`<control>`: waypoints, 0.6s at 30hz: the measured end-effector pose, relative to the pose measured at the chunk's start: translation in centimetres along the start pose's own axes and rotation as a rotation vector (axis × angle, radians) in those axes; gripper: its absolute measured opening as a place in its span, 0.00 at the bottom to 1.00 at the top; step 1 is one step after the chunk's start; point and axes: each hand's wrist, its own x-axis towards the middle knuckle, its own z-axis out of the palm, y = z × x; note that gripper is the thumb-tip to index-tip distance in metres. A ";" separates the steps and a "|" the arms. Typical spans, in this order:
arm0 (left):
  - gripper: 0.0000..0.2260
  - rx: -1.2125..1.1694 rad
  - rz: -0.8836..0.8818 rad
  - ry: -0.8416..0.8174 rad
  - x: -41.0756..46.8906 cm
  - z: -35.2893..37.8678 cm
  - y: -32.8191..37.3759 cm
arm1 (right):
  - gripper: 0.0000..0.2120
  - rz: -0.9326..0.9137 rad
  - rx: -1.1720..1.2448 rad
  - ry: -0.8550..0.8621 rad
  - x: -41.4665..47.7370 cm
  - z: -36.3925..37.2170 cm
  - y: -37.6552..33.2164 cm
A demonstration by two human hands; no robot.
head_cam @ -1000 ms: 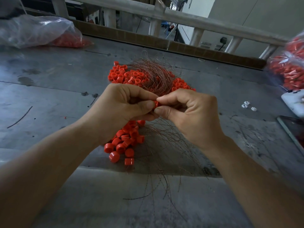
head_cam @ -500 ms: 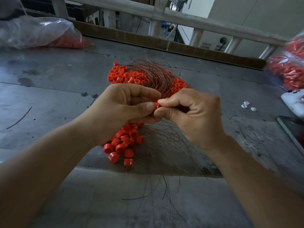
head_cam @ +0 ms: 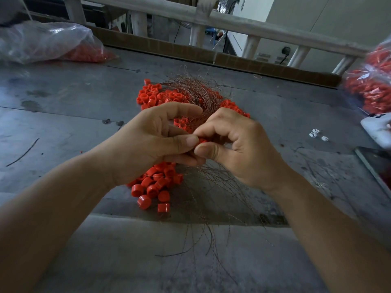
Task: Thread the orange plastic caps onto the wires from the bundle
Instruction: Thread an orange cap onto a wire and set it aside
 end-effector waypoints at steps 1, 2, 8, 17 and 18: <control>0.25 0.009 0.010 0.002 0.0 0.0 0.1 | 0.07 -0.016 -0.019 0.020 0.0 0.1 0.0; 0.27 0.043 0.023 0.001 -0.1 0.1 0.1 | 0.06 -0.025 -0.040 0.034 0.0 0.1 0.0; 0.32 0.360 0.124 0.045 -0.4 1.0 -0.2 | 0.04 -0.033 -0.121 0.025 -0.3 0.6 0.1; 0.29 0.312 0.129 0.017 -0.7 1.2 0.0 | 0.03 0.000 -0.081 0.017 -0.4 0.9 -0.1; 0.29 0.293 0.124 0.014 -0.7 1.2 0.0 | 0.03 0.006 -0.067 0.016 -0.3 0.9 -0.1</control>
